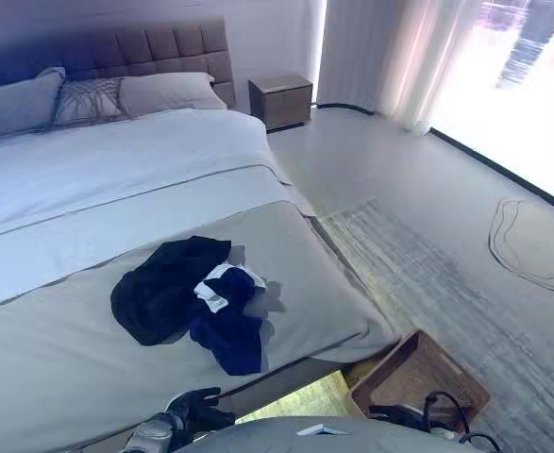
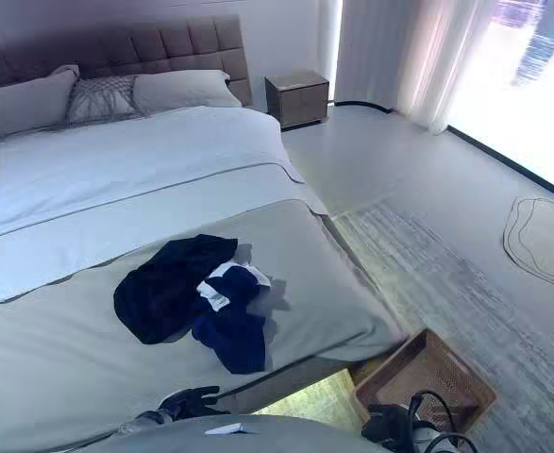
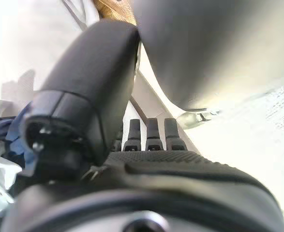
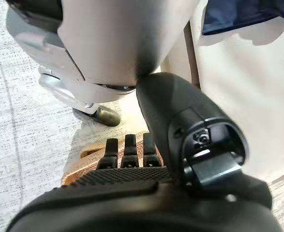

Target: Pick up the clothes from the bed and place them into the basket

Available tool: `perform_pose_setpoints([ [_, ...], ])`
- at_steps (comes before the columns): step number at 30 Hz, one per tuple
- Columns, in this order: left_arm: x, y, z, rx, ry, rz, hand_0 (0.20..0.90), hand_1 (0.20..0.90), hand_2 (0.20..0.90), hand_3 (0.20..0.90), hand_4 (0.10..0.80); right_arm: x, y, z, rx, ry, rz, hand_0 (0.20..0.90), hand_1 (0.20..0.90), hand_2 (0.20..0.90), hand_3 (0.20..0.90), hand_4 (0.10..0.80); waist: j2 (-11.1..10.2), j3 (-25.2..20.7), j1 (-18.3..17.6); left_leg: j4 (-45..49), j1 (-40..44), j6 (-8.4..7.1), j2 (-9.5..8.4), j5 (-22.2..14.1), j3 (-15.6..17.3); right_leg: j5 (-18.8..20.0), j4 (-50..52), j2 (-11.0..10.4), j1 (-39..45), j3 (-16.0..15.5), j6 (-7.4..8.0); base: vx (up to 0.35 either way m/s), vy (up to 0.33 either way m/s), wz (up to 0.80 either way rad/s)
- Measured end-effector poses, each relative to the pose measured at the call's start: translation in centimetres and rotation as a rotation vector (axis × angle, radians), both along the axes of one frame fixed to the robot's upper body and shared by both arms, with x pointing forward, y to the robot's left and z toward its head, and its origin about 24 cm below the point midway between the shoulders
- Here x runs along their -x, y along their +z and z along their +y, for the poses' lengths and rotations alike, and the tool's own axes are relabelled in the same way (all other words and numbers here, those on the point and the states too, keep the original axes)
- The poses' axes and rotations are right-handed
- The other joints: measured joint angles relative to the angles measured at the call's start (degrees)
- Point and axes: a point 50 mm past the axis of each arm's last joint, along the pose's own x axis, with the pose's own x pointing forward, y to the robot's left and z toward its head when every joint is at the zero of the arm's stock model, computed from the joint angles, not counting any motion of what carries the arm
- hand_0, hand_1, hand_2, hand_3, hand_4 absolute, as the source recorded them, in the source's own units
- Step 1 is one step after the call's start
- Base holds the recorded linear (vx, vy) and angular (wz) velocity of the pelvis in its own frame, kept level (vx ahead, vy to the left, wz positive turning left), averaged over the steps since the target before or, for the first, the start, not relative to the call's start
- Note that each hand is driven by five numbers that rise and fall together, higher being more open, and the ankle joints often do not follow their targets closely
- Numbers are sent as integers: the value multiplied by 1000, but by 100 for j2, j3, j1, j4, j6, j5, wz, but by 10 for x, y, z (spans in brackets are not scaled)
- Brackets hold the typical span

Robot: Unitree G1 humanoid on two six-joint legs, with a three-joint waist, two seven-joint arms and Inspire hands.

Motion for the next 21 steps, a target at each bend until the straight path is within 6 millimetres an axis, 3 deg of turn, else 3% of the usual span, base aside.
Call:
perform_pose_setpoints([
  [15,2,-1,-1,0,-3,5,900,900,900,900,800,1,0,0,-3,-1,1,900,900,900,900,800,33,-15,-1,-1,56,-40,6,-29,2,-19,0,-1,58,1,24,0,0,0],
  [21,2,-1,-1,0,-4,4,900,900,900,900,800,8,-1,-2,-22,-136,24,900,900,900,900,800,34,-16,1,-1,60,-19,5,-15,3,-18,0,-1,62,1,23,0,0,0],
])
